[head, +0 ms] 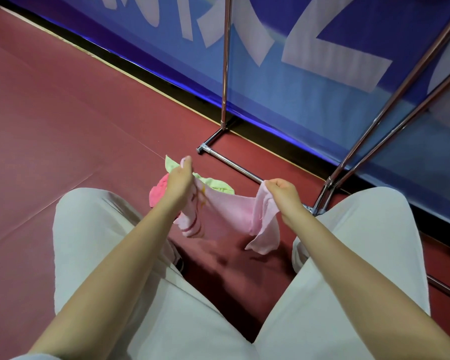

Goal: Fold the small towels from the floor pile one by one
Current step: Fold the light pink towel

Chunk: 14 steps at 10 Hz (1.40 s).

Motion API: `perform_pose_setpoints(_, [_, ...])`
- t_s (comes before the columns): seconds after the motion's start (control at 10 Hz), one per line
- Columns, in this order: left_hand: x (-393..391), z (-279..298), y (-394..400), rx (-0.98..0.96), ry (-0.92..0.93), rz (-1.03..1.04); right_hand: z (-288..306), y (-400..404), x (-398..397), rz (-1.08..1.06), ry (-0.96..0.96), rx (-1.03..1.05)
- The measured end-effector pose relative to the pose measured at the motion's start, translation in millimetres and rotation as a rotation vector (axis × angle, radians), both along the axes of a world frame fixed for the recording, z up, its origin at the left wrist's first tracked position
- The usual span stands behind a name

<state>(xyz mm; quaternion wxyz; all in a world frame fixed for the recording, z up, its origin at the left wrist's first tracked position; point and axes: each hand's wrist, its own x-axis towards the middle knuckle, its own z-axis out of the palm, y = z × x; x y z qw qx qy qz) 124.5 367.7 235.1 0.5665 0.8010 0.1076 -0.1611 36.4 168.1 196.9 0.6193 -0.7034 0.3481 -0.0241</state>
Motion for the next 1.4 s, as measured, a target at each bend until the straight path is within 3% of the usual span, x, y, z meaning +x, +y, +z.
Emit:
perform_pose_setpoints(0.1, [-8.9,-4.2,-16.5,-0.219,0.163,0.026,-6.8,2.1,-1.1,-0.035,0.001,-0.006])
perform_pose_setpoints(0.2, [-4.5,-18.8,-18.6,-0.275,0.212,0.033,-8.4,2.8,-0.3,-0.075,-0.024,0.069])
perform_pose_setpoints(0.3, [-4.2,-18.1,-20.2,-0.197,0.107,-0.046,-2.1,5.0,5.6,-0.056,0.035,0.136])
perform_pose_setpoints(0.4, [-3.8,-15.9,-20.6,-0.070,-0.033,-0.128,4.9,12.3,4.0,-0.082,-0.095,0.347])
perform_pose_setpoints(0.5, [-1.9,-19.9,-21.7,-0.054,-0.107,-0.202,12.6,18.5,0.2,0.000,-0.213,0.504])
perform_pose_setpoints(0.6, [-5.2,-11.5,-27.1,-0.099,-0.106,-0.135,16.8,23.3,0.9,0.116,-0.262,0.537])
perform_pose_setpoints(0.9, [-11.8,-1.7,-33.3,-0.343,-0.045,-0.080,21.9,34.1,2.4,0.258,-0.279,0.060])
perform_pose_setpoints(1.1, [-19.2,3.7,-36.8,-0.418,-0.147,-0.081,22.1,27.5,1.3,0.287,-0.390,-0.204])
perform_pose_setpoints(1.4, [-35.9,-17.2,-45.9,-0.355,-0.167,-0.129,27.4,27.4,-3.1,0.347,-0.339,-0.060])
